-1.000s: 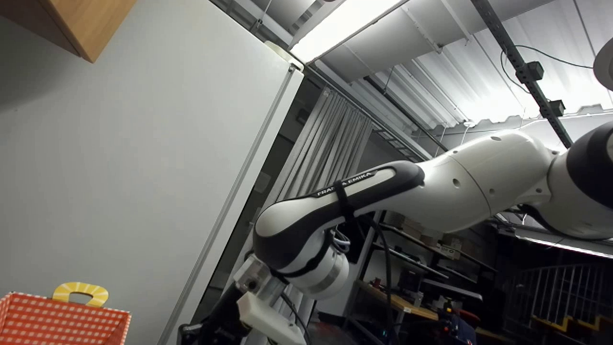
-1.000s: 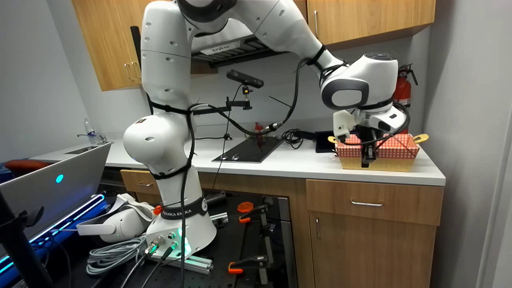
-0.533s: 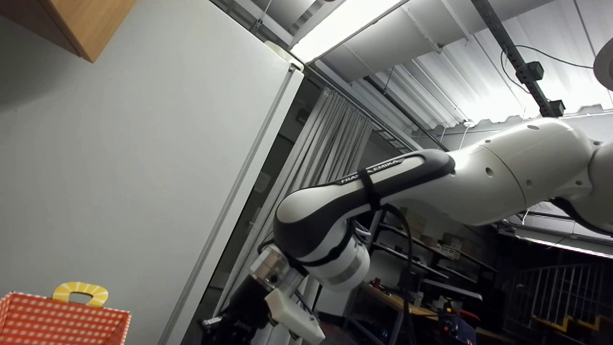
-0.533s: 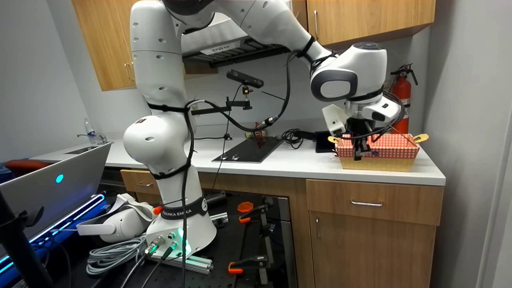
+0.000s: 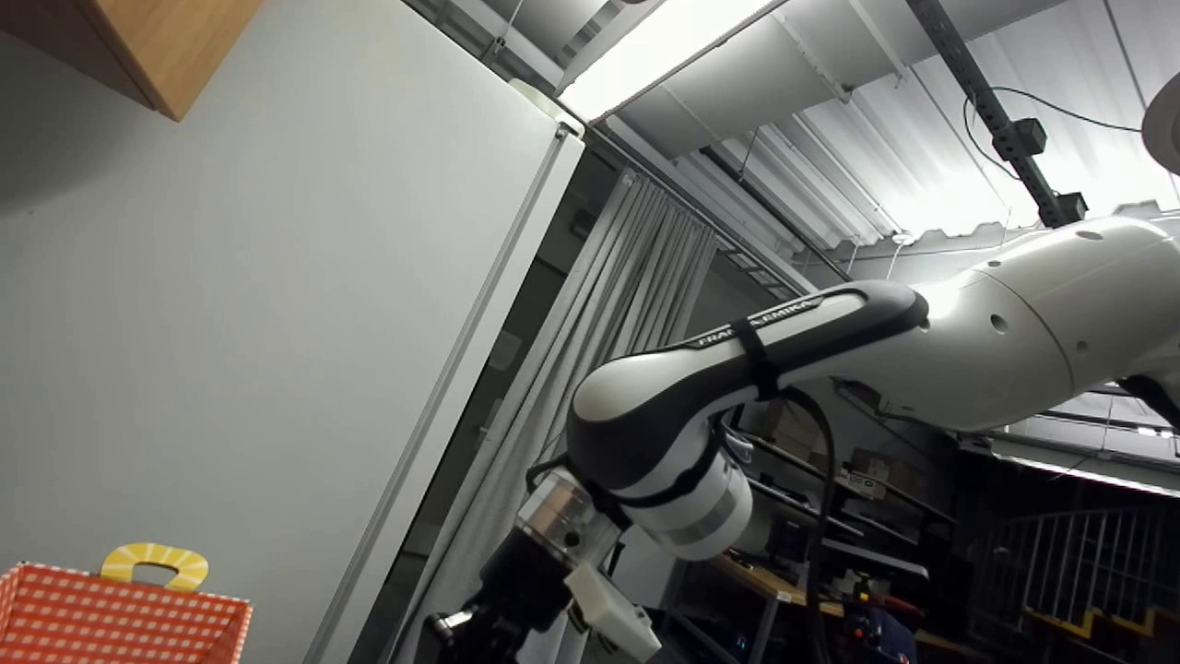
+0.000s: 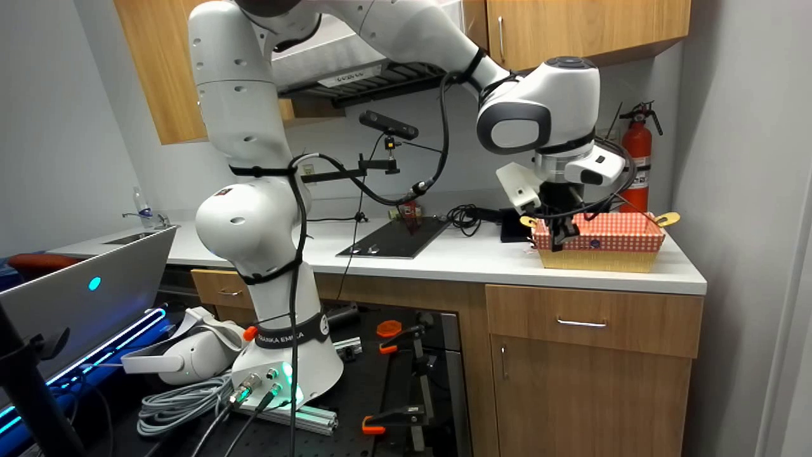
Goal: Close, open, and close the drawer
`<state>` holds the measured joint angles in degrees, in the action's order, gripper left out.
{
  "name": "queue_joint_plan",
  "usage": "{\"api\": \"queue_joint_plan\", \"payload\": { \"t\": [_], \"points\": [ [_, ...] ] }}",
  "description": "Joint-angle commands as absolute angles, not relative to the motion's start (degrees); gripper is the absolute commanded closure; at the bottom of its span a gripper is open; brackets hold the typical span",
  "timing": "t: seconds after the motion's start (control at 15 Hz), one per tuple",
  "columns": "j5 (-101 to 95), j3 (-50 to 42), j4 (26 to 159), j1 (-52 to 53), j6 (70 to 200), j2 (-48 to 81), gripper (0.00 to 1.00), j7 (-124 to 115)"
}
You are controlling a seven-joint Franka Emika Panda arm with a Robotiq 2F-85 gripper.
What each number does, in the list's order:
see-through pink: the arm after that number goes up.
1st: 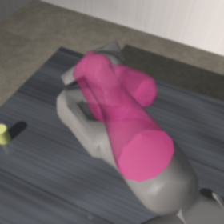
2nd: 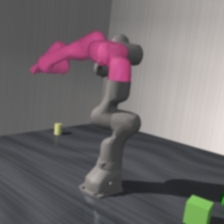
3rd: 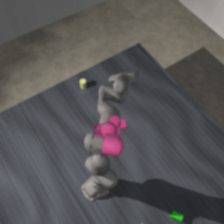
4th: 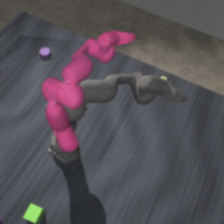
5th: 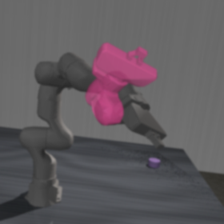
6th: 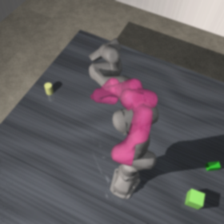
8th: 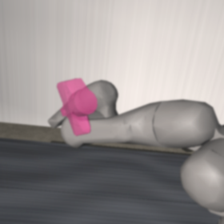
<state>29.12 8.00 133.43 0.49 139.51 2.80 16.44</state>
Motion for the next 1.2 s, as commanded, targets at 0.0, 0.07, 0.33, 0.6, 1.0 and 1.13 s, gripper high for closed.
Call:
{"api": "queue_joint_plan", "payload": {
  "t": [0.0, 0.07, 0.33, 0.6, 1.0, 1.13],
  "points": [
    [29.45, 6.10, 135.57, 0.79, 137.63, 0.07, 1.00, 21.29],
    [29.20, 5.79, 135.74, 0.81, 137.43, 0.03, 1.00, 22.12],
    [28.76, 4.95, 136.31, 0.81, 137.74, 0.39, 0.59, 24.35],
    [28.26, 4.54, 137.17, 0.88, 139.54, 0.93, 0.28, 23.59],
    [29.40, 4.87, 139.50, 1.36, 143.92, 3.50, 0.00, 21.56],
    [30.06, 5.31, 139.94, 1.59, 146.50, 5.29, 0.00, 21.13]
  ]
}}
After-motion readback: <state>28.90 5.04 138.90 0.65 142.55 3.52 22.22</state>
